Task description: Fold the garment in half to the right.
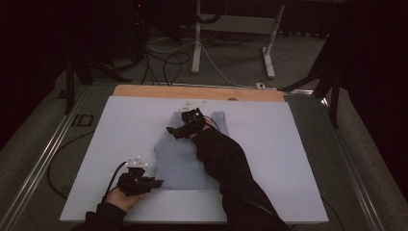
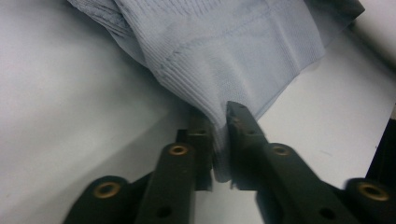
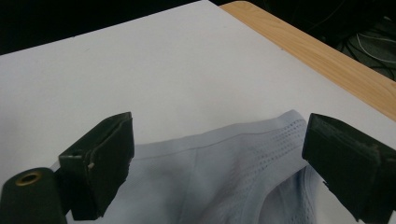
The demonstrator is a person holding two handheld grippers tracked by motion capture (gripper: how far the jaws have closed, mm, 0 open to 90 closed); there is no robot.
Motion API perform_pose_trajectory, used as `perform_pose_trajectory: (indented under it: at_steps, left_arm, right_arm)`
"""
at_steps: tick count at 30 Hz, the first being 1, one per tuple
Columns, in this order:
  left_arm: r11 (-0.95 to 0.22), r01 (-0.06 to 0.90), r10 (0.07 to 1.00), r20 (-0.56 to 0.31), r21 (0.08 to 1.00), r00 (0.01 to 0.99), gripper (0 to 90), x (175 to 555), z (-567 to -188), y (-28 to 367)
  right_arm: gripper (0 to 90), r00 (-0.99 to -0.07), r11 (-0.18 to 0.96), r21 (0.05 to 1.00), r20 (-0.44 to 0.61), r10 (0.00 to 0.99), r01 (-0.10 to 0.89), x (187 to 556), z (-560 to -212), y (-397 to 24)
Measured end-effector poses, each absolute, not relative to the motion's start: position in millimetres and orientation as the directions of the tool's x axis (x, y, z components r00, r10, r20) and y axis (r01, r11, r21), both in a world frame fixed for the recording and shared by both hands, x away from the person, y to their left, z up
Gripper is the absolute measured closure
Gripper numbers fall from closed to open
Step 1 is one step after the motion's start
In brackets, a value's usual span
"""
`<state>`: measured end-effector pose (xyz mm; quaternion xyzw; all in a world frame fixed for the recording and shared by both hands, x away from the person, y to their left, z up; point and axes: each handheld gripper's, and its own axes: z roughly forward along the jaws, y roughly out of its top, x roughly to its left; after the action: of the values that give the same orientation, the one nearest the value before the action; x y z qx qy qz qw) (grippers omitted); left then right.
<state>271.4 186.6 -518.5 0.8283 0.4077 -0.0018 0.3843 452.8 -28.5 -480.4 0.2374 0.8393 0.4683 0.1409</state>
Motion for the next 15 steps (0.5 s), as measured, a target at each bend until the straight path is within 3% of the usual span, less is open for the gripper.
perform_pose_trajectory:
  at_steps: [15]
  left_arm:
    - [-0.335, 0.687, 0.672, -0.347, 0.645, 0.654, 86.0, 270, -514, 182]
  right_arm:
    - [9.0, -0.821, 0.471, 0.818, 0.003, 0.57, 0.33, 485, -481, -6]
